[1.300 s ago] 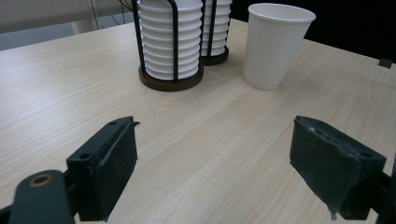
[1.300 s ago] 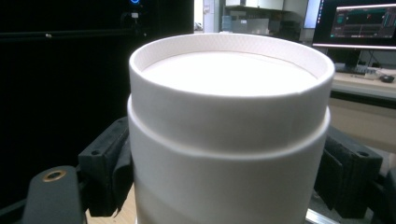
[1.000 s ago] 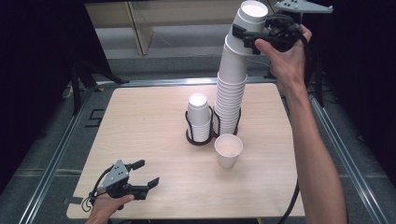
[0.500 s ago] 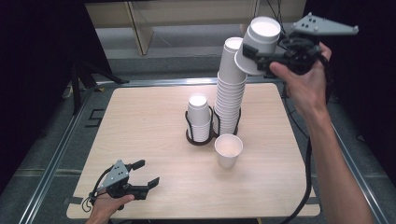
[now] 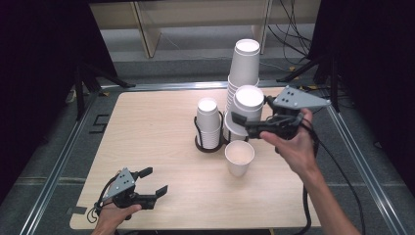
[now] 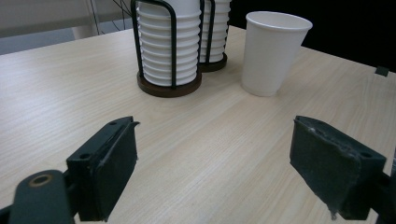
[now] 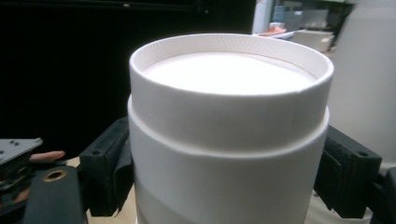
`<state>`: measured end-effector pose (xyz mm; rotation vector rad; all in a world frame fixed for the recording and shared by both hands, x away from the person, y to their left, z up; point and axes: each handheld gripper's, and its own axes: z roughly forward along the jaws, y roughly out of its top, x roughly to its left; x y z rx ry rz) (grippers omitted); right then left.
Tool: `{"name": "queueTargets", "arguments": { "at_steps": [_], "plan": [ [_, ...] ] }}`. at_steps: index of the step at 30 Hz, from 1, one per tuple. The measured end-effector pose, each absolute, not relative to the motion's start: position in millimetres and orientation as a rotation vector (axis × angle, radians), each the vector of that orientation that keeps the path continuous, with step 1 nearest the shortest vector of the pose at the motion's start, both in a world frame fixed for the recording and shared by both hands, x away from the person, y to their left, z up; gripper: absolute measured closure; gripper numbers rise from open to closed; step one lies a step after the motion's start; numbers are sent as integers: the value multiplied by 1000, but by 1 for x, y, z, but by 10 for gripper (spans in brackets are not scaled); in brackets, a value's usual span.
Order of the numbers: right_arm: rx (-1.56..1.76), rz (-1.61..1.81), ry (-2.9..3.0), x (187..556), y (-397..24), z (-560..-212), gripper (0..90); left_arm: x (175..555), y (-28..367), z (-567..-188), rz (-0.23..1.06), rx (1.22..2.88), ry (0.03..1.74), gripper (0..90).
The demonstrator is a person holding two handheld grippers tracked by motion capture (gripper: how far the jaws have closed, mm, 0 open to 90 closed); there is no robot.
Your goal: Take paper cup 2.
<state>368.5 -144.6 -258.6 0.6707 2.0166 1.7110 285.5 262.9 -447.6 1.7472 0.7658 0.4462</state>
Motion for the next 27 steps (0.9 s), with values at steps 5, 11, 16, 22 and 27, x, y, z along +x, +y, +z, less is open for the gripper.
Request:
{"name": "queueTargets", "arguments": {
  "at_steps": [5,11,16,22,27],
  "plan": [
    [674,1740,2072,364,-124,-289,190,285,264,-446,448,1721,756,146],
    [625,1756,2141,361,-92,-319,191,284,262,-446,446,1705,741,146],
    [609,1767,2197,364,-71,-339,191,282,262,-444,440,1712,741,146],
    [603,1784,2269,367,-51,-362,191,281,259,-443,425,1698,718,146],
    [582,1798,2298,368,-36,-375,191,282,260,-444,416,1669,712,146]
  ]
}}
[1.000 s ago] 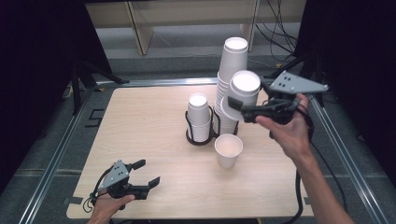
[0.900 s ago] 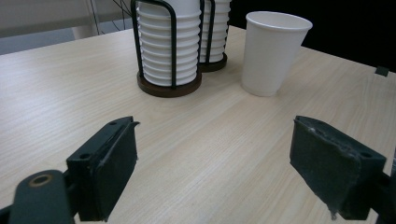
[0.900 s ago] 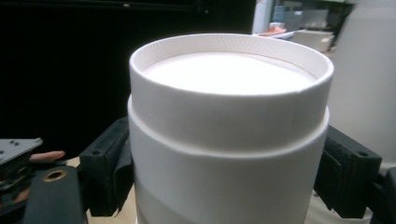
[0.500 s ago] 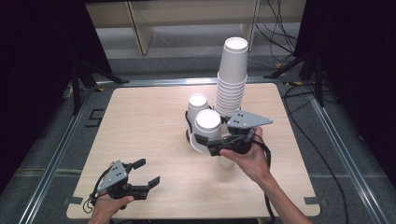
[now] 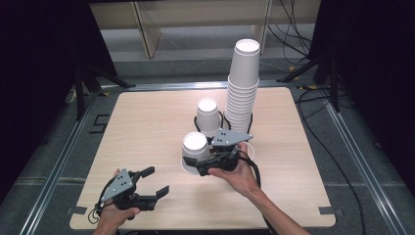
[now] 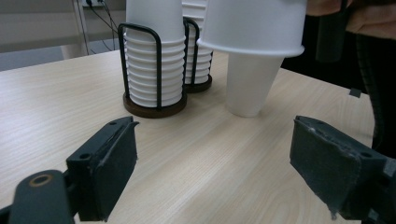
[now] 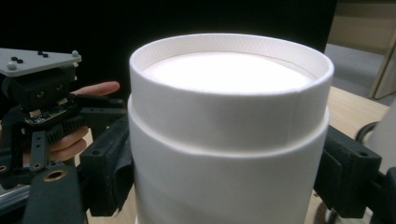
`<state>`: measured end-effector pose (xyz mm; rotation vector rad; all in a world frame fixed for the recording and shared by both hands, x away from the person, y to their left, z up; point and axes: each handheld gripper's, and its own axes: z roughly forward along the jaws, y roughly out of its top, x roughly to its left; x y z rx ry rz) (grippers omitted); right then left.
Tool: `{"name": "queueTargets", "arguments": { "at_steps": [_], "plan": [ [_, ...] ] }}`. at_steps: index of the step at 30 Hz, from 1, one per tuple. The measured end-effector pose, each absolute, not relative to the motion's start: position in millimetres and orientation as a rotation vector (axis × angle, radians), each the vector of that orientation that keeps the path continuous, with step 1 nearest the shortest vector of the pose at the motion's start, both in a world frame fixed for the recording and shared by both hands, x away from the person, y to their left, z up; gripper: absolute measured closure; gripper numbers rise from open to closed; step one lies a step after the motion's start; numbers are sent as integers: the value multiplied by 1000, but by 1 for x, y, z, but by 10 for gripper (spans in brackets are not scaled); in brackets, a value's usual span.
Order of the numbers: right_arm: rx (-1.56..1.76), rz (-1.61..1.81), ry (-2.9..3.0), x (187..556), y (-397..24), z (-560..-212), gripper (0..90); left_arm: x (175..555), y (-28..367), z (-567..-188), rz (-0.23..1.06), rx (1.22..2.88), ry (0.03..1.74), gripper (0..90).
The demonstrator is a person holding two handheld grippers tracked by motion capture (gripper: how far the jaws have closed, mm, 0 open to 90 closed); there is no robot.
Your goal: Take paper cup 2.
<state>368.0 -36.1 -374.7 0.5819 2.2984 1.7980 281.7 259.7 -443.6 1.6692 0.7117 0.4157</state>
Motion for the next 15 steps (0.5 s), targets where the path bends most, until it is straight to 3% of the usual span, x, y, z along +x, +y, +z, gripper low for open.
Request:
{"name": "queueTargets", "arguments": {
  "at_steps": [15],
  "plan": [
    [540,1806,2347,364,-9,-386,191,282,257,-444,423,1668,687,146]
  ]
}}
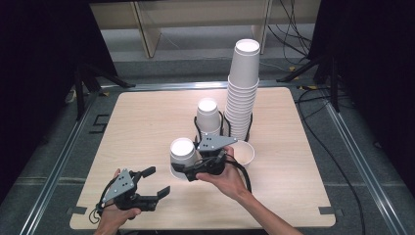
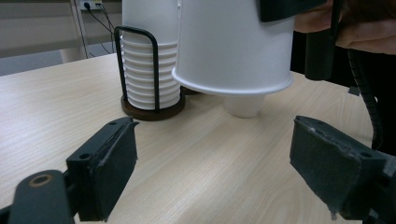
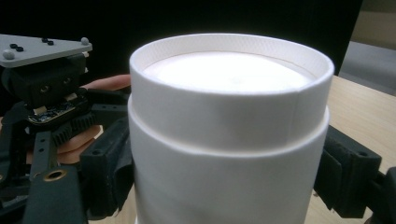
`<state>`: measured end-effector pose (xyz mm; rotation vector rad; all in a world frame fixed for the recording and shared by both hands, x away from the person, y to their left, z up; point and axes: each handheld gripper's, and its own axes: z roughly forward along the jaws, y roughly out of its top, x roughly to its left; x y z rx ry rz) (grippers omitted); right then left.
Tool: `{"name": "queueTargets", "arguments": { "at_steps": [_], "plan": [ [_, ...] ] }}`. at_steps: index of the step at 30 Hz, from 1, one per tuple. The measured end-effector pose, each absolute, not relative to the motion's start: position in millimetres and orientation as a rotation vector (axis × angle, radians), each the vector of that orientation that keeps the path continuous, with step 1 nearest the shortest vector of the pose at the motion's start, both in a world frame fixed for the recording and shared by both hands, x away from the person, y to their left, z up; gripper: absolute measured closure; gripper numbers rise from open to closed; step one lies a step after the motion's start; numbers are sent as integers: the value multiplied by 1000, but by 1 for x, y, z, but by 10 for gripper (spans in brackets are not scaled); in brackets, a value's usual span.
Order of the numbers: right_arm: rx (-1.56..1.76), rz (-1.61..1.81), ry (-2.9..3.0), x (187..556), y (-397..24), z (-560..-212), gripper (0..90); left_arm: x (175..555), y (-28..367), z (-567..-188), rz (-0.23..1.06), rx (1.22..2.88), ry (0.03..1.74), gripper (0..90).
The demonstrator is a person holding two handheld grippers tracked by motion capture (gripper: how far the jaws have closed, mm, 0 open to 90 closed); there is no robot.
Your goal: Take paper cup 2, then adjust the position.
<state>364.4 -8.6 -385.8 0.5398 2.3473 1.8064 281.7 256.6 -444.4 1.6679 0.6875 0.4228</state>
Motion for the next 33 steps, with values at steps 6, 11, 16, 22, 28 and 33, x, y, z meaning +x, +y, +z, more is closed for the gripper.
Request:
{"name": "queueTargets", "arguments": {
  "at_steps": [6,11,16,22,28,33],
  "plan": [
    [570,1787,2385,362,-5,-392,191,281,257,-443,432,1694,698,146],
    [533,1785,2396,362,2,-400,191,281,258,-443,436,1690,697,146],
    [570,1792,2407,360,3,-400,191,280,258,-443,435,1691,695,146],
    [518,1820,2387,361,6,-400,191,281,257,-443,424,1681,701,146],
    [510,1825,2395,360,10,-400,191,281,255,-444,398,1661,695,146],
    [483,1829,2406,357,14,-401,192,281,254,-443,379,1670,708,146]
  ]
}}
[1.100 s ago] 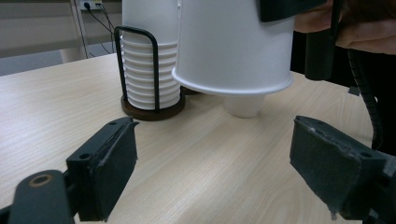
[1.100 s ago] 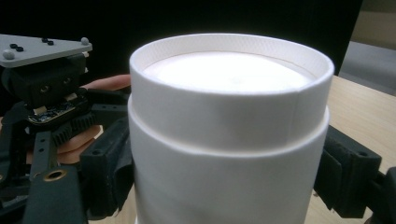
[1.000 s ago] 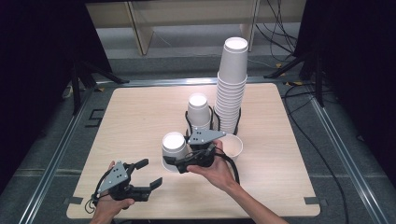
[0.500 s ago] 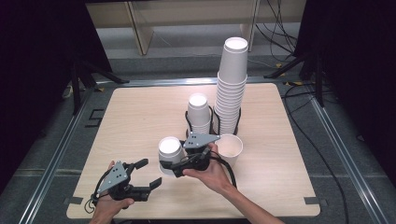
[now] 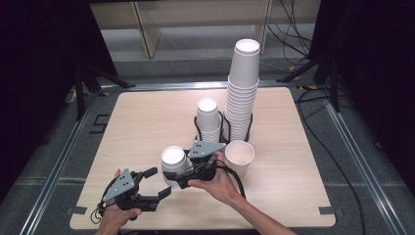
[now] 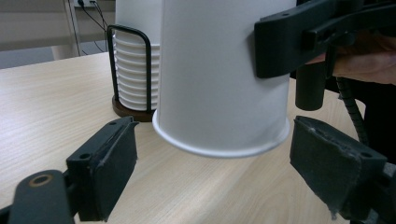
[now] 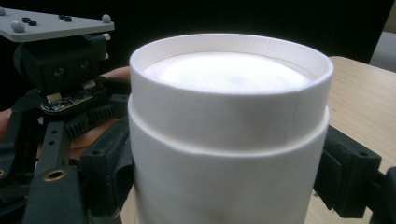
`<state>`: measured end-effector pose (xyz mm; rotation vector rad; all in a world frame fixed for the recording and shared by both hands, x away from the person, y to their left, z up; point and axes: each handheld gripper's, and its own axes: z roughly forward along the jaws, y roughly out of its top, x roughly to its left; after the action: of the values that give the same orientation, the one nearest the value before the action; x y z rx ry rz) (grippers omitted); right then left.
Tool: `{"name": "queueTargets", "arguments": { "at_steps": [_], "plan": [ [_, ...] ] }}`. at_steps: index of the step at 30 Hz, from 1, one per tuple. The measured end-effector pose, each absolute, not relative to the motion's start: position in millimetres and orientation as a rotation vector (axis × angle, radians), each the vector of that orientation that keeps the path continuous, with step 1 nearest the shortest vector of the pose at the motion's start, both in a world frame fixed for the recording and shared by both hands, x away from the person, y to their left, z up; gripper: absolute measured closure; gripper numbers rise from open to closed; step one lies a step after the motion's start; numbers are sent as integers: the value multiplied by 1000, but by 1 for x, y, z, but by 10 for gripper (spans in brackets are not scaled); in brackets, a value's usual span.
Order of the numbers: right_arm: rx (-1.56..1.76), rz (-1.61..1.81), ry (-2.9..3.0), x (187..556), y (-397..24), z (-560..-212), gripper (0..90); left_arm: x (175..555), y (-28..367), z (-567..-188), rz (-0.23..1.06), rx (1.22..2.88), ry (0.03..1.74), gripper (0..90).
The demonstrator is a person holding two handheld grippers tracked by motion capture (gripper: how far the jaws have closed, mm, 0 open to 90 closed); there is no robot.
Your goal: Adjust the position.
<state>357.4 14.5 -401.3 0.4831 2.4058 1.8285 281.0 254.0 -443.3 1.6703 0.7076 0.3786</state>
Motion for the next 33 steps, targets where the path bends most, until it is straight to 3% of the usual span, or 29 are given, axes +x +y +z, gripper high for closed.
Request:
{"name": "queueTargets", "arguments": {
  "at_steps": [33],
  "plan": [
    [386,1885,2434,341,35,-405,195,286,245,-447,318,1657,719,45]
  ]
}}
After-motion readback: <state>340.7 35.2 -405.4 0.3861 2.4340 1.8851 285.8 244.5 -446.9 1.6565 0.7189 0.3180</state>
